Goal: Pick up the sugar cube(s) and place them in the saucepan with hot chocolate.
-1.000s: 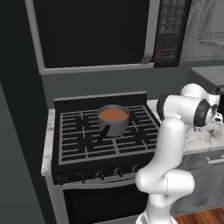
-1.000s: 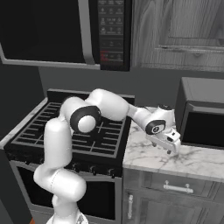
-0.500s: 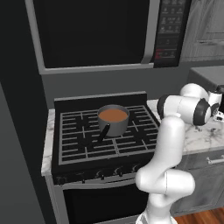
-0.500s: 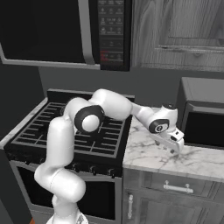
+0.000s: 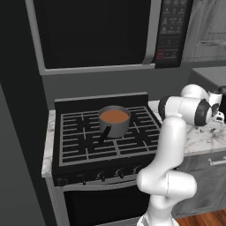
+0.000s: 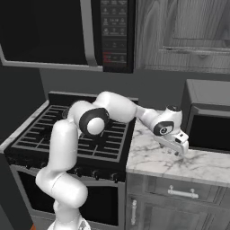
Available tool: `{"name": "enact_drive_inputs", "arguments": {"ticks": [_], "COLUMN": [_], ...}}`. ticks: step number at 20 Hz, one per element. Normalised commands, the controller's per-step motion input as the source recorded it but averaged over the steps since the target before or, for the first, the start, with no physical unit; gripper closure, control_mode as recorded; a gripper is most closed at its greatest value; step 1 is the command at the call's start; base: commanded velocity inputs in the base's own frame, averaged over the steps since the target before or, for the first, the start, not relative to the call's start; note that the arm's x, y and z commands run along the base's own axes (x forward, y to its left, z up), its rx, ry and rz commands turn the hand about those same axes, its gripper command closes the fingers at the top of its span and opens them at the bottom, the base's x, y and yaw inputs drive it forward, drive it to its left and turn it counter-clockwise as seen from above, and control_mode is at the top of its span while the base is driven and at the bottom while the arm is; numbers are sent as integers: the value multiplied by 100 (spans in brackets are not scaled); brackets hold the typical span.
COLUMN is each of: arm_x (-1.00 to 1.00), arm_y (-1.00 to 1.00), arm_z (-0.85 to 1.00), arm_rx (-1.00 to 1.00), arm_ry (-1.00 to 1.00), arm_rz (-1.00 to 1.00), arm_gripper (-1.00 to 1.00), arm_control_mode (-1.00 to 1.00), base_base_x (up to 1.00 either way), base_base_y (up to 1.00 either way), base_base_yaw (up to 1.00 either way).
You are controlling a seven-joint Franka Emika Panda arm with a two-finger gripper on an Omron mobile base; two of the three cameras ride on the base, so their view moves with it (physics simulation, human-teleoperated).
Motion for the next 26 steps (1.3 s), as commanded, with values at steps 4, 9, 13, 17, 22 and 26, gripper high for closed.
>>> {"name": "enact_drive_inputs", "arguments": {"ticks": [4, 9, 13, 17, 22, 26], "arm_x": [14, 7, 0, 7, 10, 9], "arm_y": [0, 0, 0, 0, 0, 0], "arm_z": [-14, -18, -10, -10, -3, -6], "arm_rx": [0, 0, 0, 0, 0, 0], "arm_ry": [0, 0, 0, 0, 0, 0], "arm_rz": [0, 0, 0, 0, 0, 0], "arm_gripper": [-100, -100, -100, -100, -100, -100], "arm_control_mode": [-100, -100, -100, -100, -100, -100], "base_base_x": [0, 0, 0, 0, 0, 0], "base_base_y": [0, 0, 0, 0, 0, 0], "base_base_yaw": [0, 0, 0, 0, 0, 0]}}
